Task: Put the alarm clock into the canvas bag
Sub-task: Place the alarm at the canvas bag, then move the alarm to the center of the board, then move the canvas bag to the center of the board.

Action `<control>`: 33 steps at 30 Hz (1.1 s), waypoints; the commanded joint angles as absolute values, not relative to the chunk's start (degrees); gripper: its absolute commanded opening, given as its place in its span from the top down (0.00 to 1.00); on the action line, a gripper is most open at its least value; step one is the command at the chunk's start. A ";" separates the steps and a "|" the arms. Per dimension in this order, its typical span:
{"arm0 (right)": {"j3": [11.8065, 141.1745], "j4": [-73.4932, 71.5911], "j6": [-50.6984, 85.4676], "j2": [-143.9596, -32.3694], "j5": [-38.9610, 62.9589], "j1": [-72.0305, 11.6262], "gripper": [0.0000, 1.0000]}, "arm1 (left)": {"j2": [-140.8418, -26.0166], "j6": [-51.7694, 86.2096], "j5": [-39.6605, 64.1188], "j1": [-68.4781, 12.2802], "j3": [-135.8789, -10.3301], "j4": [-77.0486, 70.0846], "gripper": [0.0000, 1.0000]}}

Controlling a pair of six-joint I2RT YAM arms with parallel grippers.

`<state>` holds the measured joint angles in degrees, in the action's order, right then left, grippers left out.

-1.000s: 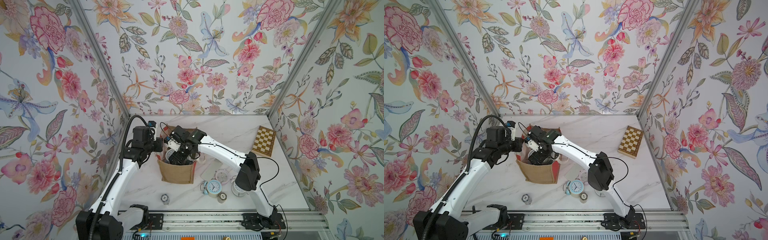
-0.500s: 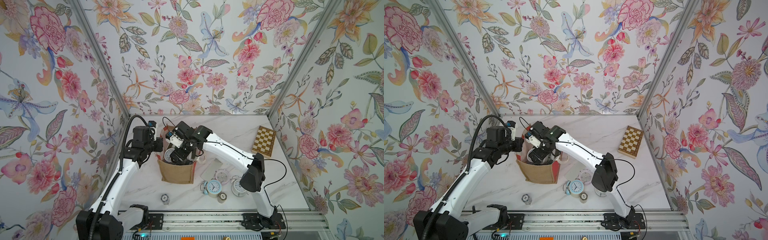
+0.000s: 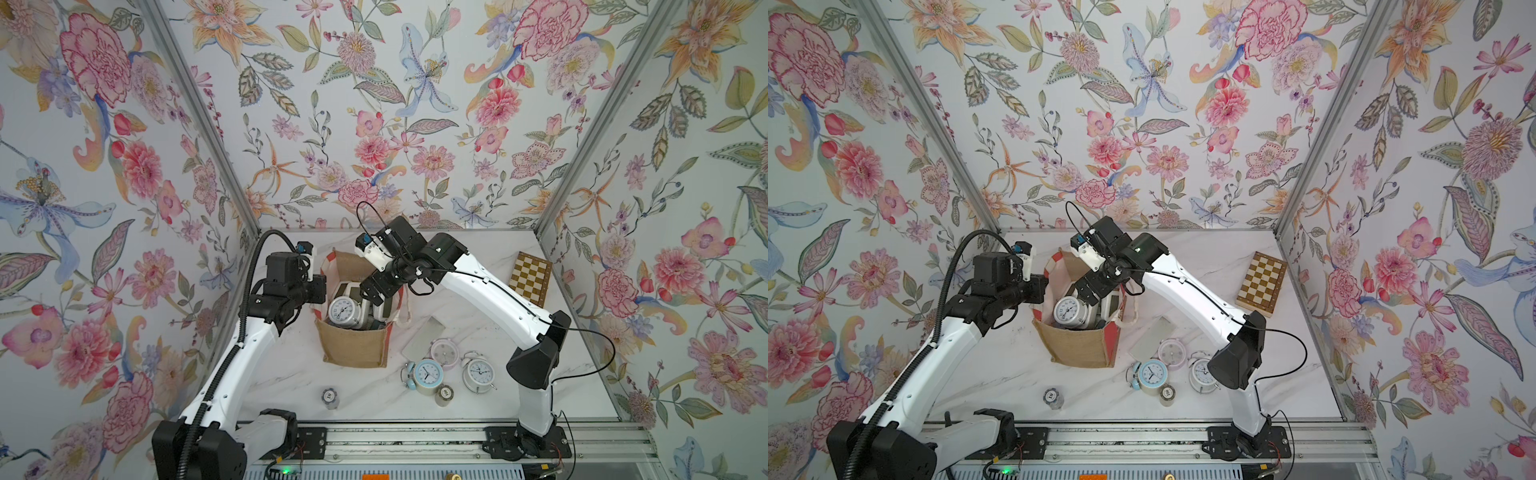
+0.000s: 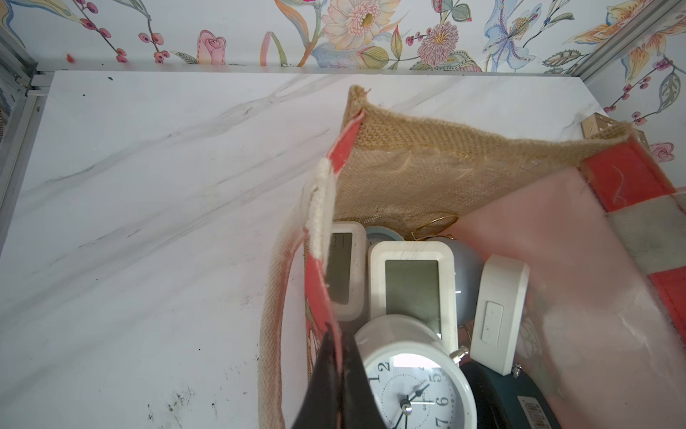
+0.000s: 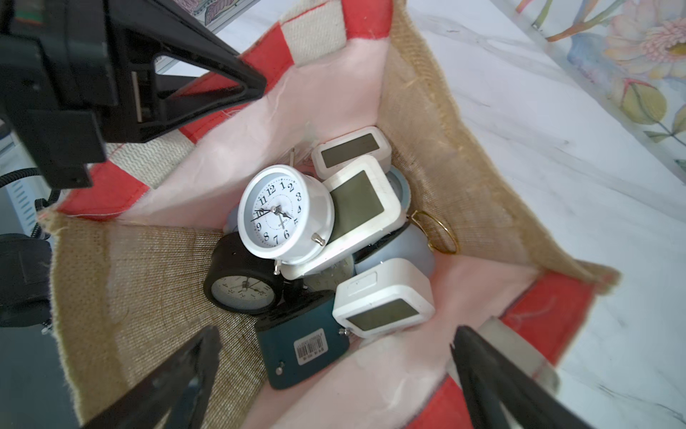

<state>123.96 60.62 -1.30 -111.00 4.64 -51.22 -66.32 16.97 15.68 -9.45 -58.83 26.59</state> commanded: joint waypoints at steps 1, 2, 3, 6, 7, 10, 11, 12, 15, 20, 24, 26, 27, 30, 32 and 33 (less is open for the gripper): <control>120.24 60.43 -1.51 -106.41 2.02 -50.17 0.00 | -66.70 17.40 16.00 -9.89 -59.68 22.24 0.96; 118.54 59.86 -1.36 -105.04 1.56 -49.68 0.00 | -66.71 17.40 15.99 -9.81 -59.71 22.22 0.96; 116.77 59.29 -1.20 -103.65 1.17 -49.24 0.00 | -66.77 17.40 15.97 -9.84 -59.71 22.24 0.96; 111.30 57.71 -0.09 -99.39 -0.45 -47.50 0.00 | -66.72 17.40 16.00 -9.80 -59.94 22.35 0.96; 109.51 57.19 0.27 -98.03 -0.91 -47.02 0.00 | -66.71 17.40 15.96 -9.86 -60.02 22.40 0.96; 103.46 55.65 1.76 -93.70 -2.60 -45.21 0.00 | -66.82 17.55 16.03 -9.84 -60.07 22.27 0.96; 101.35 55.15 2.25 -92.31 -3.16 -44.70 0.00 | -66.78 17.62 16.08 -9.92 -60.10 22.19 0.96; 99.34 54.74 2.90 -90.99 -3.70 -44.17 0.00 | -66.84 17.64 16.10 -9.91 -60.15 22.14 0.96; 93.99 54.51 4.49 -88.14 -5.18 -42.83 0.00 | -66.80 17.74 16.26 -9.85 -60.23 21.99 0.96; 84.66 53.42 6.01 -85.23 -5.01 -41.43 0.01 | -66.88 17.75 16.30 -9.84 -60.20 21.88 0.96; 78.15 51.22 7.17 -84.70 -2.74 -41.37 0.04 | -67.07 17.75 16.52 -9.93 -60.16 21.56 0.96; 75.23 49.21 7.85 -84.61 -0.82 -41.43 0.05 | -67.20 17.75 16.61 -9.84 -60.21 21.41 0.96; 73.76 47.95 8.30 -84.53 -0.04 -41.60 0.05 | -67.16 17.75 16.64 -9.84 -60.21 21.28 0.96; 70.40 44.57 9.30 -84.67 1.57 -42.72 0.05 | -67.17 17.67 16.61 -9.84 -60.19 21.34 0.96; 68.37 42.53 9.58 -85.12 1.64 -43.89 0.06 | -67.24 17.70 16.61 -9.87 -60.17 21.29 0.96; 67.47 41.67 9.51 -85.44 1.42 -44.82 0.06 | -67.28 17.73 16.61 -9.84 -60.18 21.35 0.96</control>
<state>69.32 46.35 8.05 -85.60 -0.12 -42.92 -66.92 17.39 16.29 -9.45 -58.83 25.71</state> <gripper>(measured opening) 0.945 0.052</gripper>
